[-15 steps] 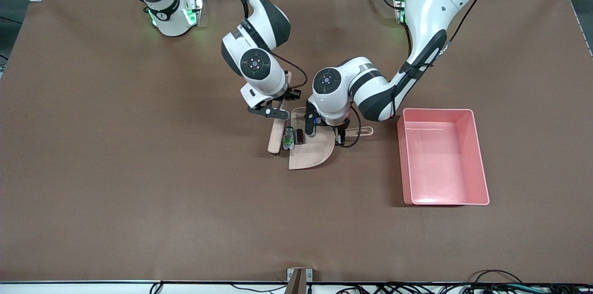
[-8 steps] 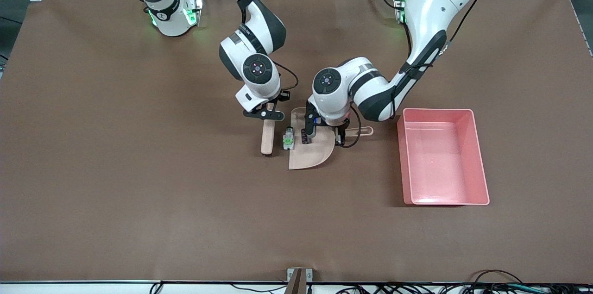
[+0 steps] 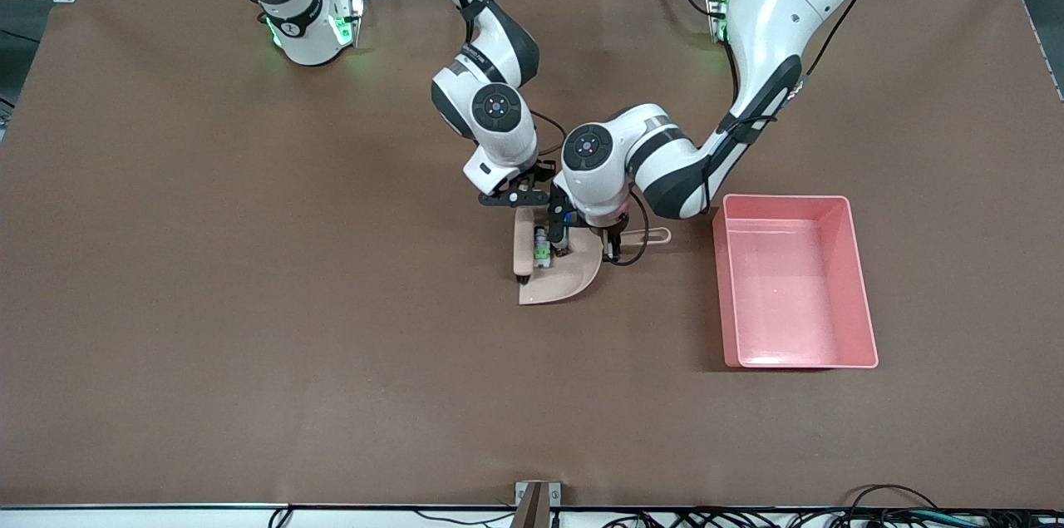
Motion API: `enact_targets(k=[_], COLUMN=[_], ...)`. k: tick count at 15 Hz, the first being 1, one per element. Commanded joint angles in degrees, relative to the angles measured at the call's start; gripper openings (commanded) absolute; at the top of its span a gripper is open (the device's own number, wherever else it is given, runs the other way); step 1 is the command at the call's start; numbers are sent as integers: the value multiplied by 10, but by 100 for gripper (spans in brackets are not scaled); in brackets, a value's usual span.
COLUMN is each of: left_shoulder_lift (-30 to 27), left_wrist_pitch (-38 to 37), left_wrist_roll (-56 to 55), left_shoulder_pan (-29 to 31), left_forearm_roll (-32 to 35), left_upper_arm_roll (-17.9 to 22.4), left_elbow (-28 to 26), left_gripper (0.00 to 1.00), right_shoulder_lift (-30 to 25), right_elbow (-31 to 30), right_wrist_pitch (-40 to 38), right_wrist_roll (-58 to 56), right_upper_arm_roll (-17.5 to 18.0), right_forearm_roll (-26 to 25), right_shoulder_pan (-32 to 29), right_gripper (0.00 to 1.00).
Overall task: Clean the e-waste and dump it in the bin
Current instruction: 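Sweep the green switch into the dustpan with the right gripper's brush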
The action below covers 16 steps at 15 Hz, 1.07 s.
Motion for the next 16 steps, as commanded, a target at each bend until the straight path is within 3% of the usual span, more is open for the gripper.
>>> enact_targets(k=[1,5,10,13,16], left_shoulder_lift=[8,9,16,16,16], left_wrist_pitch=[1,27,96,111,130], left_wrist_roll=[-12,-12,-11,-11,-9], left_shoulder_pan=[-2,6,18,17,16], left_forearm_roll=[10,3,0,-28,-45], left_upper_arm_roll=[-3,-4,-6,-7,-8], left_elbow=[13,12,2,2,2], left_gripper=[1,1,0,0,0], right_shoulder_lift=[3,-14,-56,-104,-162], right_elbow=[41,75,68,25,-32], right_wrist_pitch=[-9,-111,-207,-235,-241], right_wrist_roll=[-21,-23,-70,-98,-96], right_upper_arm_roll=[24,22,19,16,16], right_forearm_roll=[57,59,53,39,13], right_shoulder_pan=[-2,-16,-50,-107,-182], right_gripper=[5,7,9,9,0])
